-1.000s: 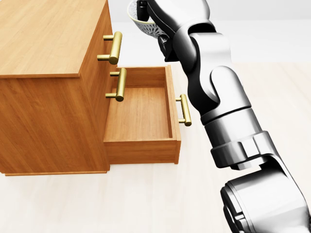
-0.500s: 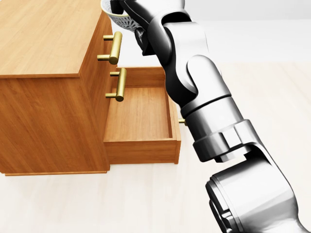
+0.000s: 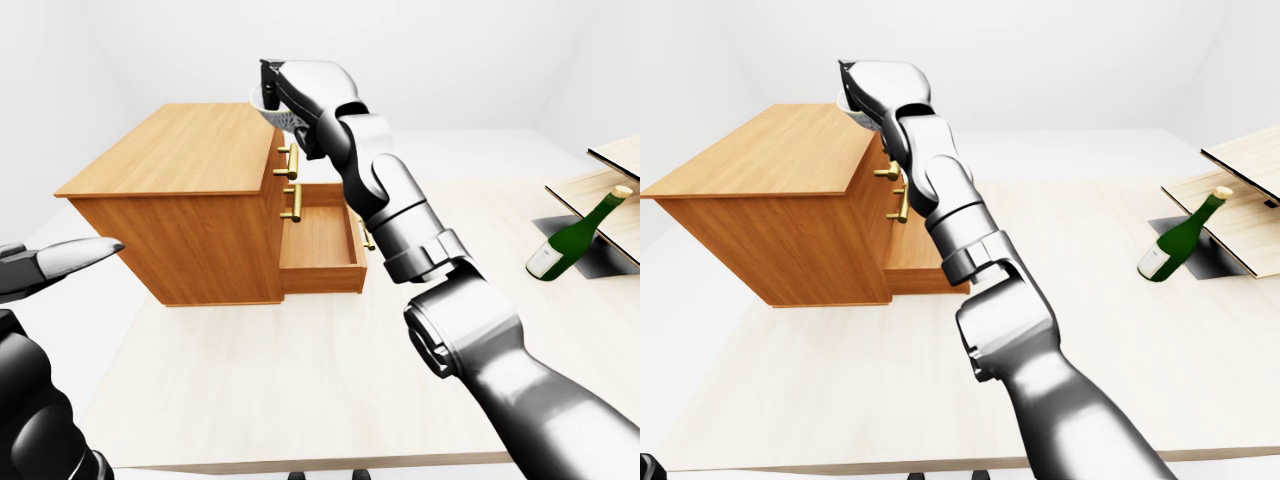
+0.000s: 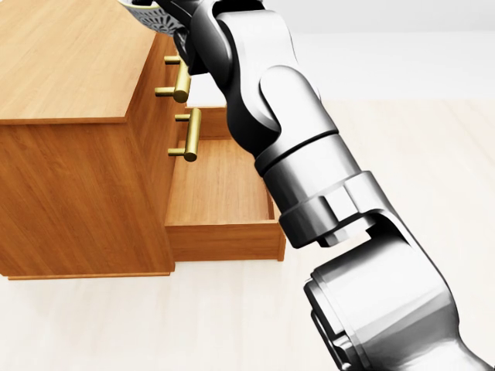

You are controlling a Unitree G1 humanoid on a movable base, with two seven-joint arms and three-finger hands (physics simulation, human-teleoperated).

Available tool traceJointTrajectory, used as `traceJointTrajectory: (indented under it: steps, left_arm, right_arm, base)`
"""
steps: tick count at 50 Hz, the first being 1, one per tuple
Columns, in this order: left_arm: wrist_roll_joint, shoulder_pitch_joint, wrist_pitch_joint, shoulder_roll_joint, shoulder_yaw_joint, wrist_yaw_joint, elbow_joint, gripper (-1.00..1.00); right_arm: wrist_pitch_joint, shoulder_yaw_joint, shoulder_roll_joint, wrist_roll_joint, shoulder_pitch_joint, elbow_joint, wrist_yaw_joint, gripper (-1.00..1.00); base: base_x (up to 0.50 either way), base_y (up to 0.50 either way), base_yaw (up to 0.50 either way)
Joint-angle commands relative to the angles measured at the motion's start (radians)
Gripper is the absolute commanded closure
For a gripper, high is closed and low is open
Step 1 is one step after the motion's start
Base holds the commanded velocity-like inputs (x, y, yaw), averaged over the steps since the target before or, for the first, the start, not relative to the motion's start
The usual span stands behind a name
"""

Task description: Put the bowl on top of the cabinet.

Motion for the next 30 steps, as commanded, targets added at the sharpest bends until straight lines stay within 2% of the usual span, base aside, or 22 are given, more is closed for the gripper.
traceJointTrajectory:
  steps: [1, 30]
  left_arm:
    - [-0.003, 0.000, 0.000, 0.001, 0.001, 0.001, 0.004, -0.89]
    - [-0.017, -0.003, 0.000, 0.009, 0.014, 0.005, 0.004, -0.89]
  right_arm:
    - [0.000, -0.007, 0.022, 0.032, -0.076, 0.048, -0.022, 1.00]
    - [0.000, 0.008, 0.067, 0.048, -0.130, 0.100, -0.040, 1.00]
  base:
    - [0.00, 0.00, 0.00]
    - [0.00, 0.00, 0.00]
